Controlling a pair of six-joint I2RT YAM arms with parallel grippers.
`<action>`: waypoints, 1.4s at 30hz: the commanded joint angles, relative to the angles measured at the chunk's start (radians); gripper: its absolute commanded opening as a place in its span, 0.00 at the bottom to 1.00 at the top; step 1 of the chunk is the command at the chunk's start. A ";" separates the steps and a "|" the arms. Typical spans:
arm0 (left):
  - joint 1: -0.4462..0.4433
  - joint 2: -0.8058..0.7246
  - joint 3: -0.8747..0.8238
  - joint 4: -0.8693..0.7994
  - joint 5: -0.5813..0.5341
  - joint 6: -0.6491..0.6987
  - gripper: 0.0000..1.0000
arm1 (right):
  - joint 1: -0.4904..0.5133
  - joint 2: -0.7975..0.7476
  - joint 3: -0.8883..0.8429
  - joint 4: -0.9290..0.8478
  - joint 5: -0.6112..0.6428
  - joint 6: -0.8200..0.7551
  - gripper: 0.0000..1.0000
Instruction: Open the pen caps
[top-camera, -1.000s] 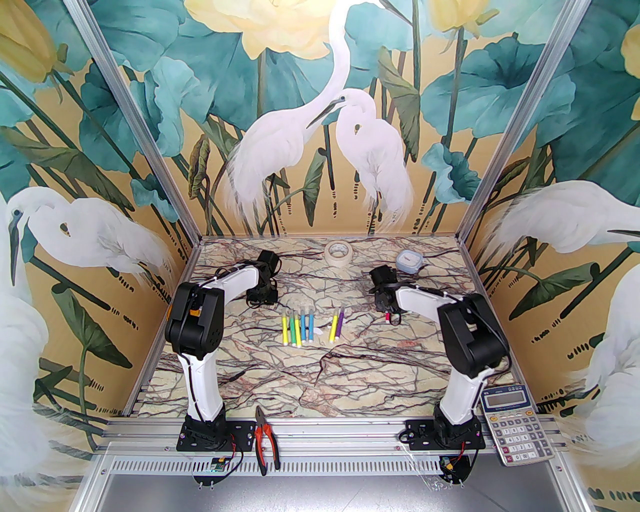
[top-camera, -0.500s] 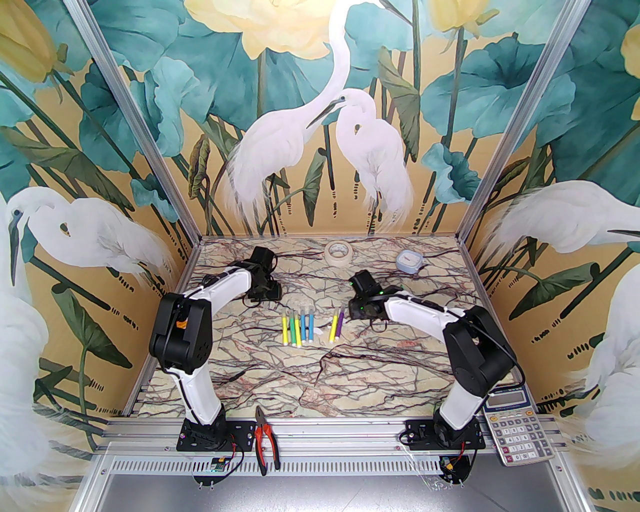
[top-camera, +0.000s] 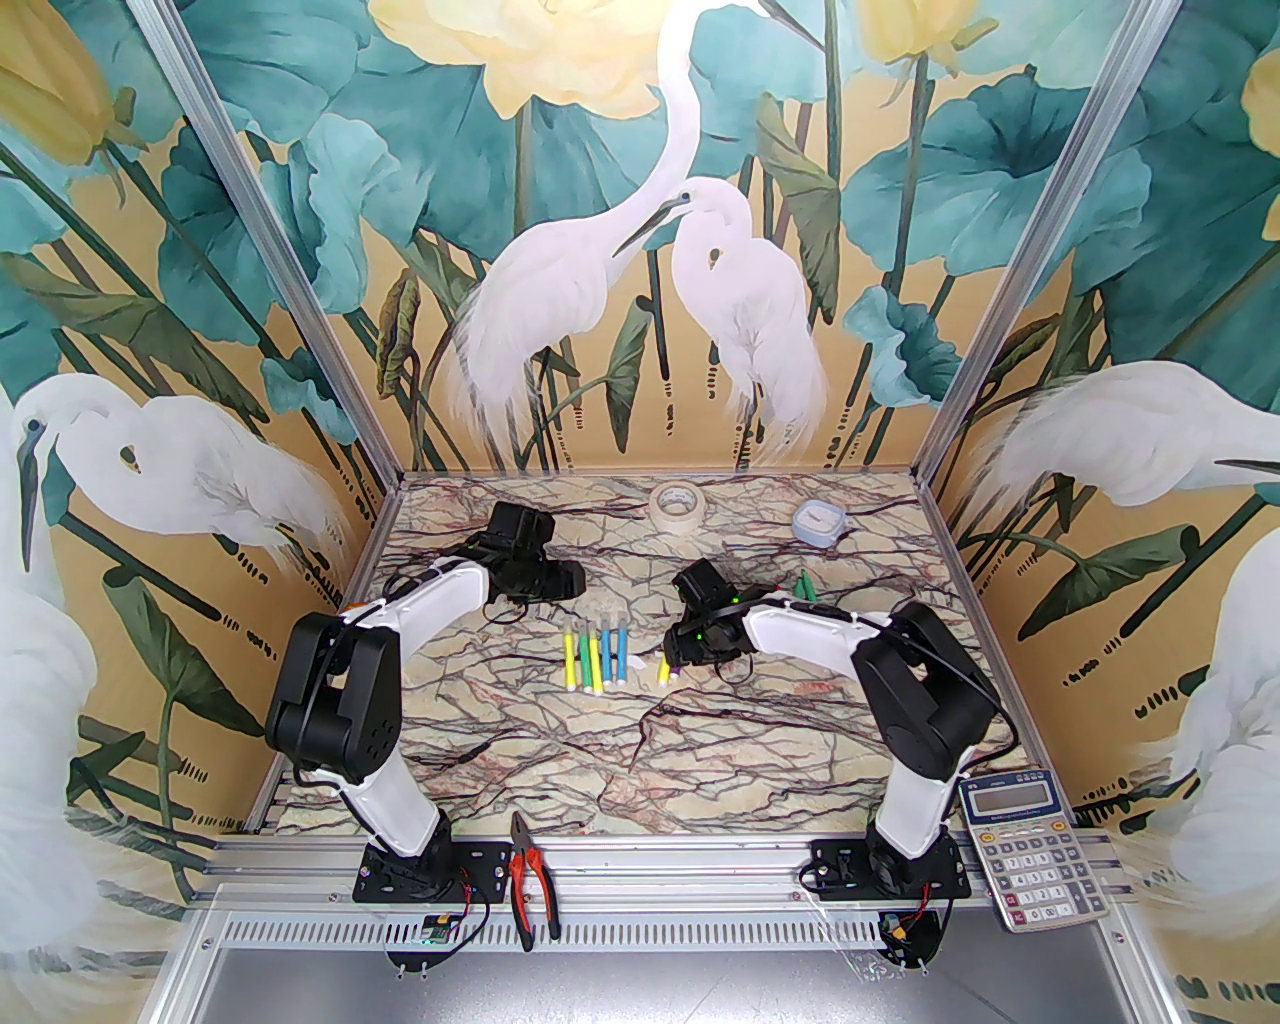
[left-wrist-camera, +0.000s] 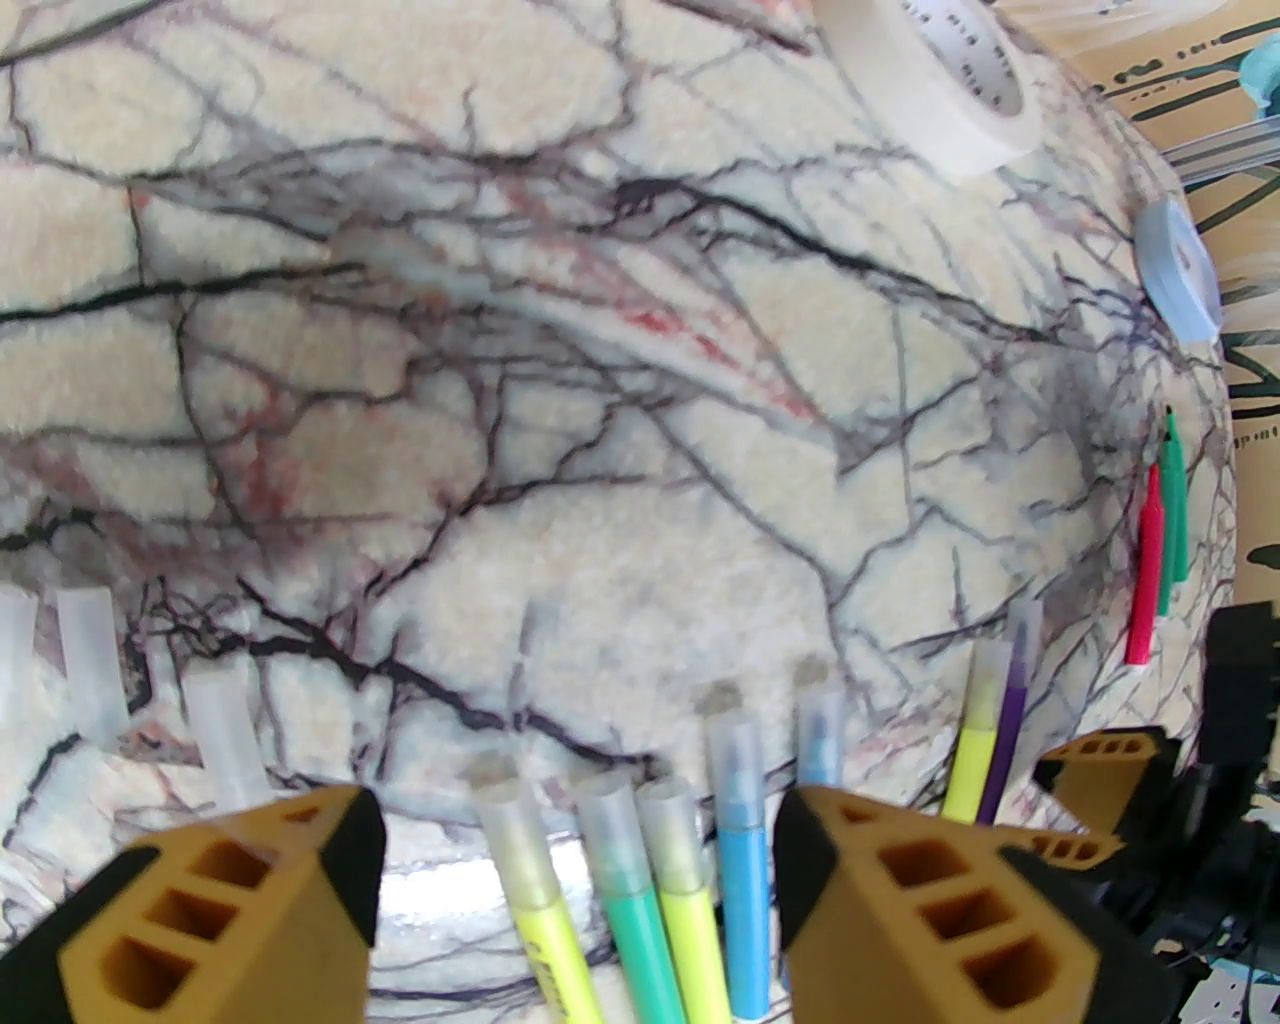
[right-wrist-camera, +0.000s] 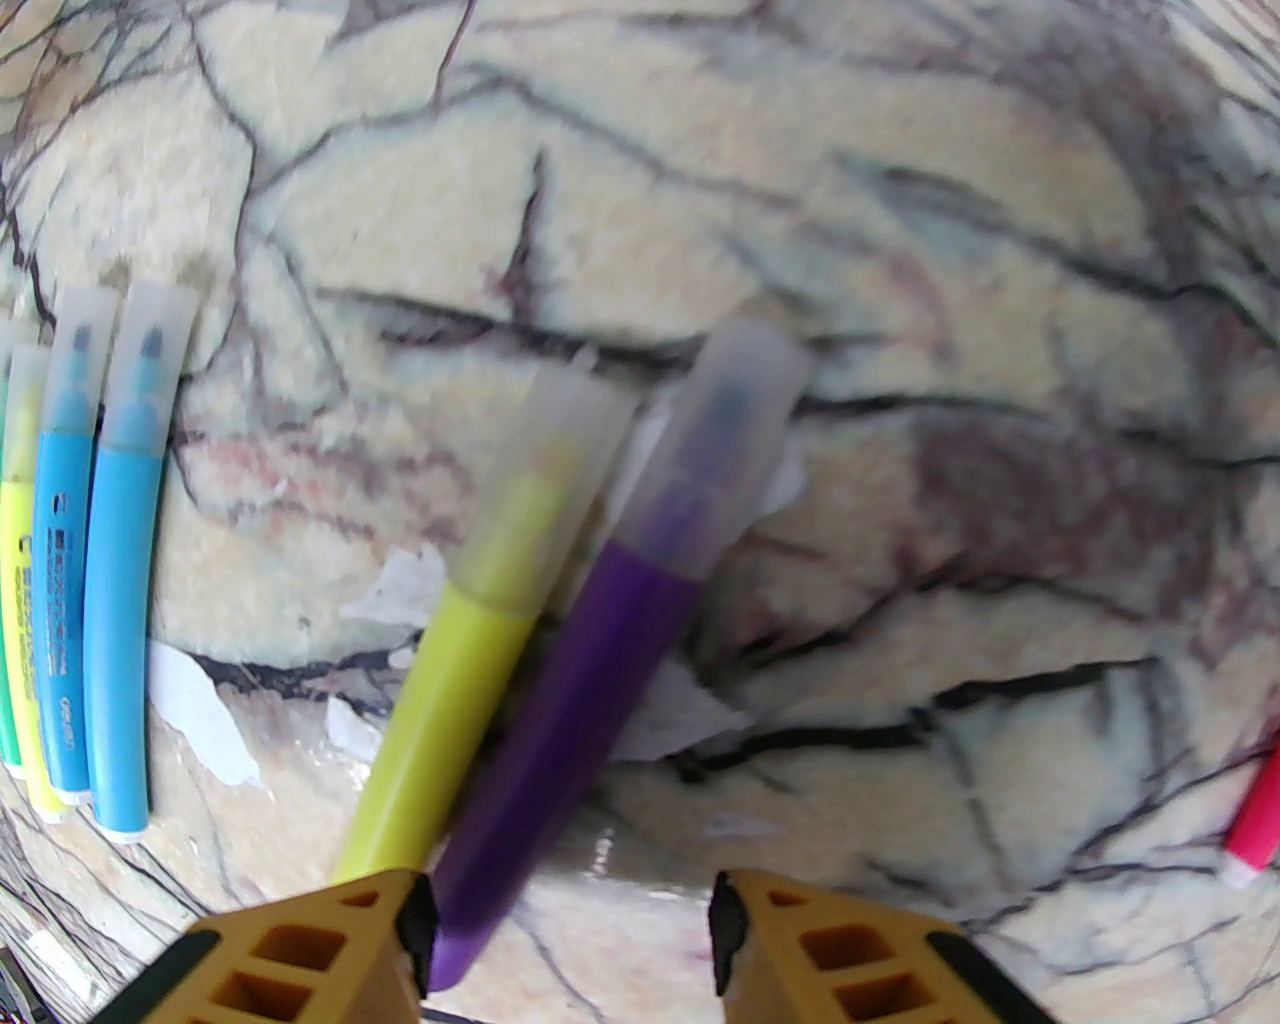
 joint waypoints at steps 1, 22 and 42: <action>0.007 -0.036 -0.018 0.047 0.018 -0.014 0.70 | 0.006 0.028 0.029 0.009 -0.014 0.029 0.51; 0.007 -0.074 -0.083 0.131 0.015 -0.031 0.71 | 0.030 0.144 0.149 -0.204 0.277 -0.012 0.37; 0.007 -0.081 -0.112 0.164 0.067 -0.047 0.72 | 0.030 0.170 0.173 -0.184 0.283 -0.007 0.24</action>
